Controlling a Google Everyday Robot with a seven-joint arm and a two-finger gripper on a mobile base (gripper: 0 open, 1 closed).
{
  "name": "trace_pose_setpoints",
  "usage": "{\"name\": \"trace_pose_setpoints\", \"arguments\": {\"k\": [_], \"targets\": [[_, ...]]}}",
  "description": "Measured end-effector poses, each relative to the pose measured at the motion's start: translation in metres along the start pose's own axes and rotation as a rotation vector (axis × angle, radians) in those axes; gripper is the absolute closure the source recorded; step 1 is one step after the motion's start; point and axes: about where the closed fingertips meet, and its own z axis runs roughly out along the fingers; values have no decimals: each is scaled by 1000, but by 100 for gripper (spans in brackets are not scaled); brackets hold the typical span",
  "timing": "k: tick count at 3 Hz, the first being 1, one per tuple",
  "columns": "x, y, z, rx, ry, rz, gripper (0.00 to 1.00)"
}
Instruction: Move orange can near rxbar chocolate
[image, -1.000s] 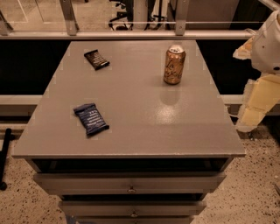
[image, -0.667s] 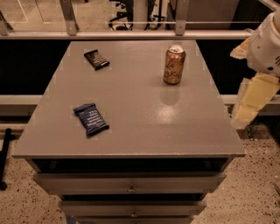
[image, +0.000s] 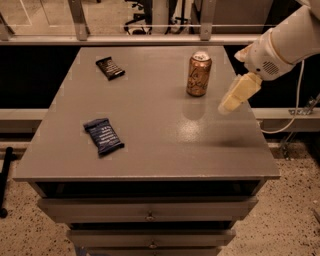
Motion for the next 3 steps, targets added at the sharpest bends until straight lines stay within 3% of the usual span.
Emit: {"name": "trace_pose_setpoints", "arguments": {"k": [2, 3], "targets": [[-36, -49, 64, 18, -307, 87, 0], [-47, -67, 77, 34, -433, 127, 0]]}}
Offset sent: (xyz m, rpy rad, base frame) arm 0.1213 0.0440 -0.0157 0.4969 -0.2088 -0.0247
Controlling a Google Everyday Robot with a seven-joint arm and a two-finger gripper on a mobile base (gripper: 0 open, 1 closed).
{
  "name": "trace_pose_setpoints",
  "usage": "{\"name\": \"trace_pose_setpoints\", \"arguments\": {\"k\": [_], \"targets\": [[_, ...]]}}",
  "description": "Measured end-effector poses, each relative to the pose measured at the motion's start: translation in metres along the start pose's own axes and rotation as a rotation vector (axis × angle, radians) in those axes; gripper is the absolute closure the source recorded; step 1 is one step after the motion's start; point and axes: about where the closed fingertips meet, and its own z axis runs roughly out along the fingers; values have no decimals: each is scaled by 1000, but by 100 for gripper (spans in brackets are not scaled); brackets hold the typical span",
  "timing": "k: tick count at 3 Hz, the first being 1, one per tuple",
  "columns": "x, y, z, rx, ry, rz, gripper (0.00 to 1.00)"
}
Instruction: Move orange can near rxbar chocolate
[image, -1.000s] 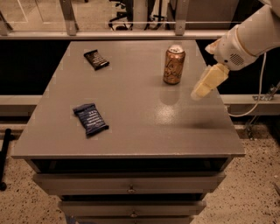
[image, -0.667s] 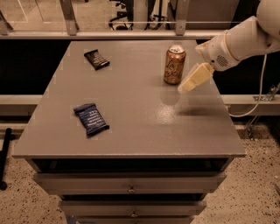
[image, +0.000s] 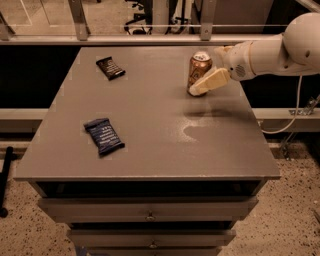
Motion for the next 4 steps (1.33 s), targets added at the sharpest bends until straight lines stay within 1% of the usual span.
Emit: {"name": "trace_pose_setpoints", "arguments": {"k": [1, 2, 3, 4], "targets": [[-3, -3, 22, -24, -73, 81, 2], [-5, 0, 36, -50, -96, 129, 23], [-10, -1, 42, -48, -125, 139, 47], [-26, -6, 31, -38, -169, 118, 69]]}}
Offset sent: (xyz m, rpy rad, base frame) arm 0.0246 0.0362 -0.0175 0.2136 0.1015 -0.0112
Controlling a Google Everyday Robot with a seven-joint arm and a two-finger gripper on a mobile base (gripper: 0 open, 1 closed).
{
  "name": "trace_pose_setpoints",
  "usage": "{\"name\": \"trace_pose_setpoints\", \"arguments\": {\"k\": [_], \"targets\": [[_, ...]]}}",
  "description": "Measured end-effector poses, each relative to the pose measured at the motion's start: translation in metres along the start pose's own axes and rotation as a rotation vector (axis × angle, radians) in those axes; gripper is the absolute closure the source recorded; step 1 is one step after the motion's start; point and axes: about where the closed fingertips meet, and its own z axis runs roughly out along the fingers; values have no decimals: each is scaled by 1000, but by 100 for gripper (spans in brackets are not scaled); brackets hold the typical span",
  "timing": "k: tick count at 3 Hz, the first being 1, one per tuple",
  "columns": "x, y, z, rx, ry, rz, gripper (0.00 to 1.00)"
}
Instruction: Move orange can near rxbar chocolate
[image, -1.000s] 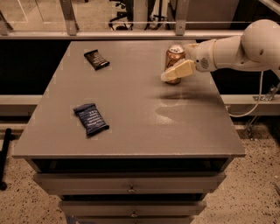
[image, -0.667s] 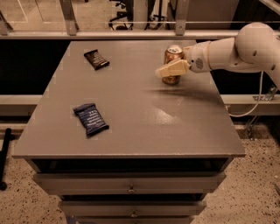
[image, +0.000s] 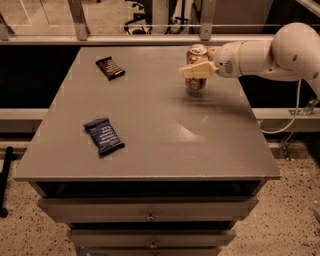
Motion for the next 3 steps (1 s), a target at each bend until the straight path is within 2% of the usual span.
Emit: {"name": "trace_pose_setpoints", "arguments": {"k": [1, 2, 3], "targets": [[-36, -4, -24, 15, -27, -49, 93], [-45, -5, -29, 18, -34, -60, 100], [-45, 6, -11, -14, -48, -58, 100]]}}
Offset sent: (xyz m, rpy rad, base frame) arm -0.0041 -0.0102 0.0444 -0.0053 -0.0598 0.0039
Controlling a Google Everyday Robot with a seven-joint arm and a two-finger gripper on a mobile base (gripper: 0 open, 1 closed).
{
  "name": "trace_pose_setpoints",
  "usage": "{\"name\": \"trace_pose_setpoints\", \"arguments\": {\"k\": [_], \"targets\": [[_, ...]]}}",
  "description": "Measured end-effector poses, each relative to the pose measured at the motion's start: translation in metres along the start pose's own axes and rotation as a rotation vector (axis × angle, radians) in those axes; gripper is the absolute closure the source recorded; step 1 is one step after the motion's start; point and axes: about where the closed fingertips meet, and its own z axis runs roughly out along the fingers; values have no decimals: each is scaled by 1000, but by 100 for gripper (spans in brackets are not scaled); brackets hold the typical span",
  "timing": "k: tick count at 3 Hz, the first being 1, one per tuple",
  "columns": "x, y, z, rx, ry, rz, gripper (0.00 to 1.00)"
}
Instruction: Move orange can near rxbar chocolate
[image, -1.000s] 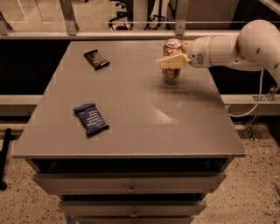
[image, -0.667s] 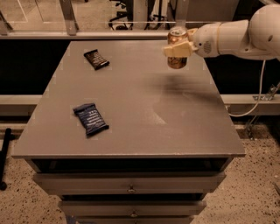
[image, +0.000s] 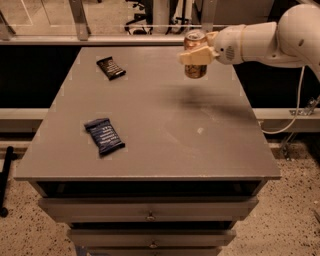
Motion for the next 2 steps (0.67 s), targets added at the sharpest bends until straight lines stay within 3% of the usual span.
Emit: {"name": "trace_pose_setpoints", "arguments": {"k": [2], "targets": [[-21, 13, 98, -65, -63, 12, 100]]}}
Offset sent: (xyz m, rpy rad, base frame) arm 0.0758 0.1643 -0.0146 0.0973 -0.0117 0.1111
